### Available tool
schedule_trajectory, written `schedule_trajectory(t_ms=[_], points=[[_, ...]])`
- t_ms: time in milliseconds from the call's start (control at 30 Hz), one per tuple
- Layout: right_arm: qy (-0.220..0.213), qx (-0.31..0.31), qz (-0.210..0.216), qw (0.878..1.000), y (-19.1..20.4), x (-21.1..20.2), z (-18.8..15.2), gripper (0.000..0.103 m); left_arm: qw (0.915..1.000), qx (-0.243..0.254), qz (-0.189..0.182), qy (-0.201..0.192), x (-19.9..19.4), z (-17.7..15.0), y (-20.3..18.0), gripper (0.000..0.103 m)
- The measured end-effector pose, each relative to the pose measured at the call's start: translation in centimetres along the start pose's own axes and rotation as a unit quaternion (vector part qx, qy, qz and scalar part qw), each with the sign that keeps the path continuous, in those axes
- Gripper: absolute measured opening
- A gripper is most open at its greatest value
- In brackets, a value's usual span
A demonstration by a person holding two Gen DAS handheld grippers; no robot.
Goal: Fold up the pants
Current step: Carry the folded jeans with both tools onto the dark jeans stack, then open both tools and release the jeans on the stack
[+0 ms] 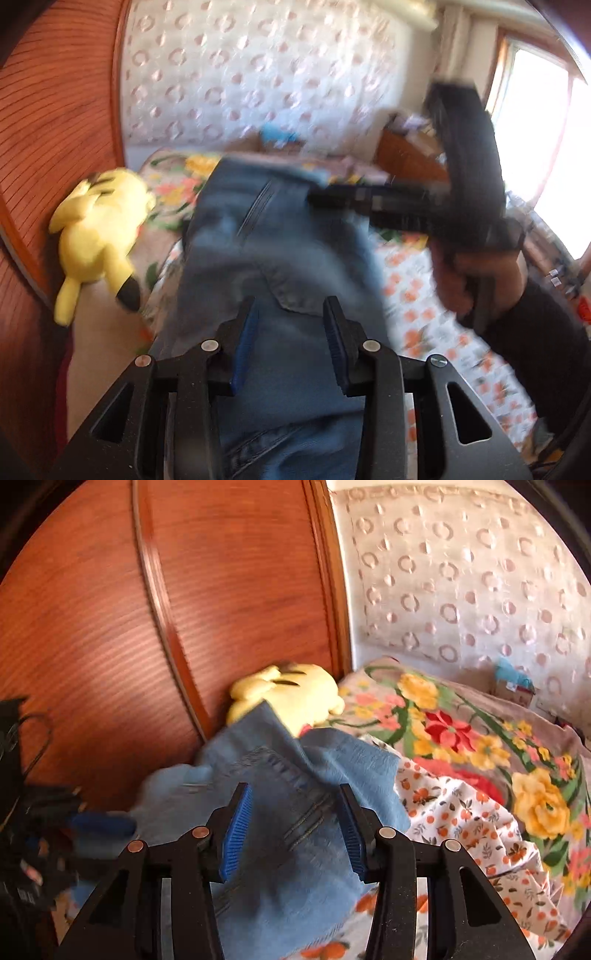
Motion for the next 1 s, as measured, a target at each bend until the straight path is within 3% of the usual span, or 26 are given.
schedule_trajectory(t_ms=[200,333,567,633,1000], points=[[0.042,0.041,0.017,0.998,-3.7,4.7,0.3,0.046,0.9997,-0.019,0.016,0.008,1.7,-1.7,3.6,0.036],[0.039,0.01,-0.012,0.999,-3.0,5.7,1.2,0.046,0.9997,-0.02,0.011,0.004,1.8,-2.5,3.9,0.037],[-0.003,0.017,-0.036,0.999,0.1,0.1,0.6,0.047,0.9991,-0.012,0.038,-0.017,-0.9,-3.0,3.0,0.041],[-0.012,0.013,-0.033,0.999,1.4,-1.5,-0.6,0.047,0.9989,-0.014,0.037,-0.025,-2.0,-3.4,3.0,0.051],[-0.005,0.009,-0.035,0.999,7.9,-10.0,-5.8,0.047,0.9976,-0.031,0.062,-0.008,-2.8,-7.9,4.4,0.051]])
Point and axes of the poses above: each gripper's, at about its wrist camera, not at the fingertips, and x roughly the way its jaws point, y to its left, z to its top, the point moved 6 cm from there along x, roughly the way its jaws point, and after that the axes turned 9 degrees about -x, right-handed, at the moved point
